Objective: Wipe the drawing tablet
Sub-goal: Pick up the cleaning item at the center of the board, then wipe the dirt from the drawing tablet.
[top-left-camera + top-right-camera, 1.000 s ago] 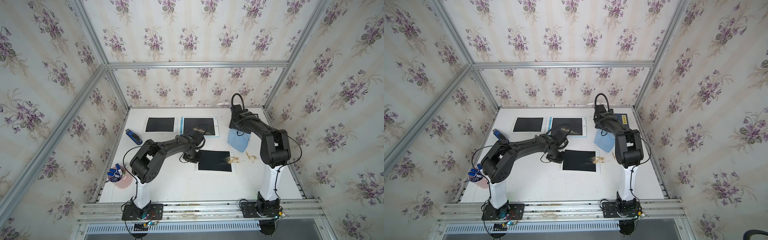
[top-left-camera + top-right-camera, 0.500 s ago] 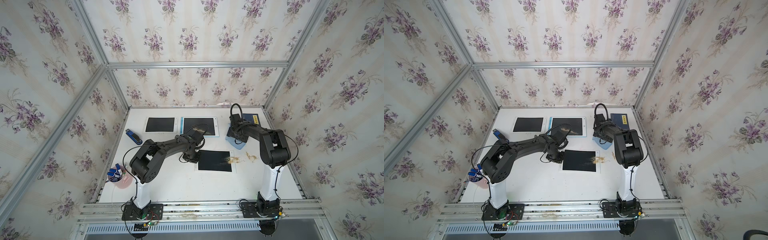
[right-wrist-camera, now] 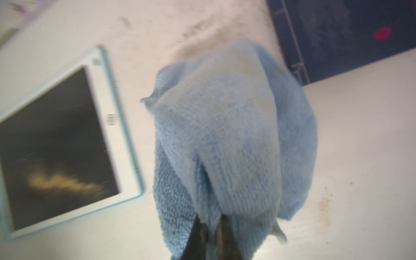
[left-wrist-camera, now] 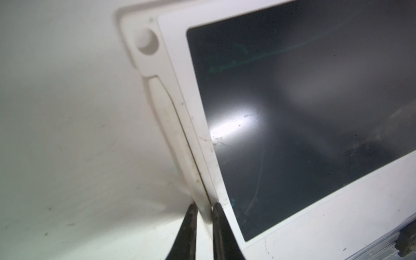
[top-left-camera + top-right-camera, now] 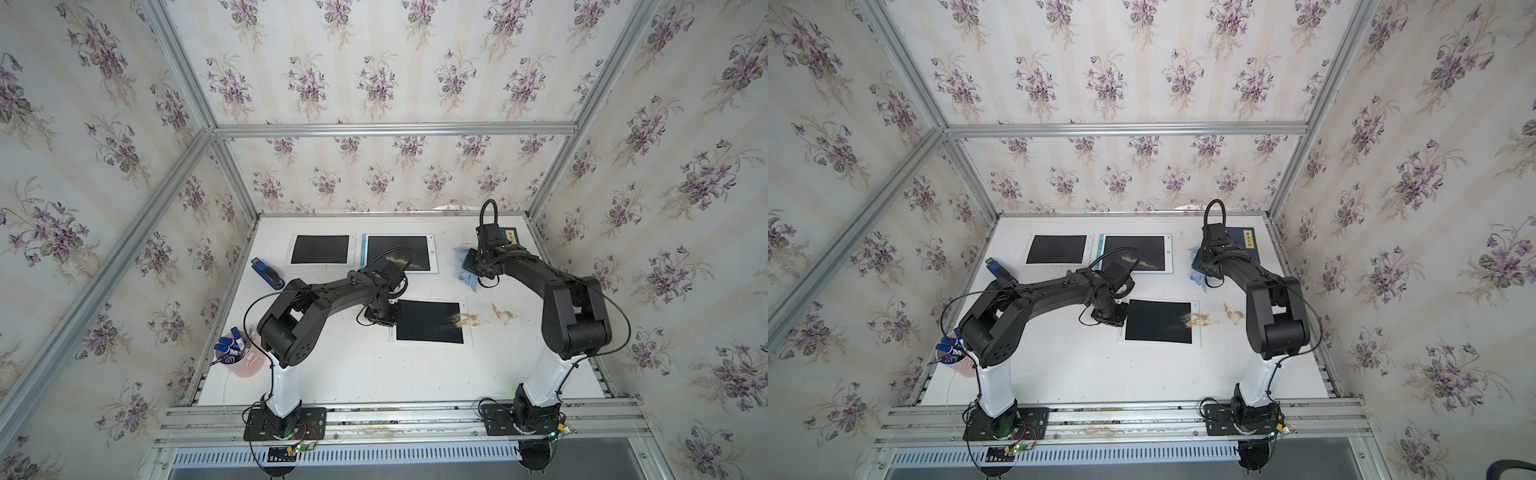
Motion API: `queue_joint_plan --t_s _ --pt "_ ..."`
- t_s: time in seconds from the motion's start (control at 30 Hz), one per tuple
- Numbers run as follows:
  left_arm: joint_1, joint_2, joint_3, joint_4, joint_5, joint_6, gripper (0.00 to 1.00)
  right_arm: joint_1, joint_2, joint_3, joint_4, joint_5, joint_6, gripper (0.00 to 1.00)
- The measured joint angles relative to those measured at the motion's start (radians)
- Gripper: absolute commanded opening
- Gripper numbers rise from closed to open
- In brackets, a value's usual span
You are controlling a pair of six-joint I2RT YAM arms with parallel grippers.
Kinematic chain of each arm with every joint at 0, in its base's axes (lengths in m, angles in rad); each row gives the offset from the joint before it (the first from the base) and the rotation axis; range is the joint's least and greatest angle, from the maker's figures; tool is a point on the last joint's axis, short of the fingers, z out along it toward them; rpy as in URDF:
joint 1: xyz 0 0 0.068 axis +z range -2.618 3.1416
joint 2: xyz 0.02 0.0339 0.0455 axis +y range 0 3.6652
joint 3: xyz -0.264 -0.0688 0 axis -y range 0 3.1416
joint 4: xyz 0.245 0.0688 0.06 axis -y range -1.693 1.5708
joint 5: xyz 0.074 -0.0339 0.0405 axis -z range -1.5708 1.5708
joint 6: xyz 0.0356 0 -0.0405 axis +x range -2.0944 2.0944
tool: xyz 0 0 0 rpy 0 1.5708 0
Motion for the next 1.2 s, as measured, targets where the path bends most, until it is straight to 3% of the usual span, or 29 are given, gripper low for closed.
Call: queue_joint_plan --t_s 0.3,0.57,0.9,1.07,1.2 --pt "0.003 -0.006 -0.010 0.010 0.001 0.002 0.16 -0.006 -0.185 -0.053 0.077 -0.369 0.017 0.00" --pt "0.012 -0.013 -0.026 0.028 0.016 0.002 0.14 0.008 -0.322 -0.256 0.113 -0.734 0.157 0.00" --pt "0.014 -0.016 -0.029 0.032 0.020 0.005 0.14 0.076 -0.419 -0.546 0.152 -0.986 0.363 0.00" --pt "0.014 -0.016 -0.029 0.033 0.021 0.006 0.14 0.084 -0.356 -0.578 0.188 -1.056 0.402 0.00" --pt "0.015 -0.016 -0.029 0.033 0.022 0.006 0.14 0.061 -0.262 -0.524 0.135 -1.019 0.347 0.00"
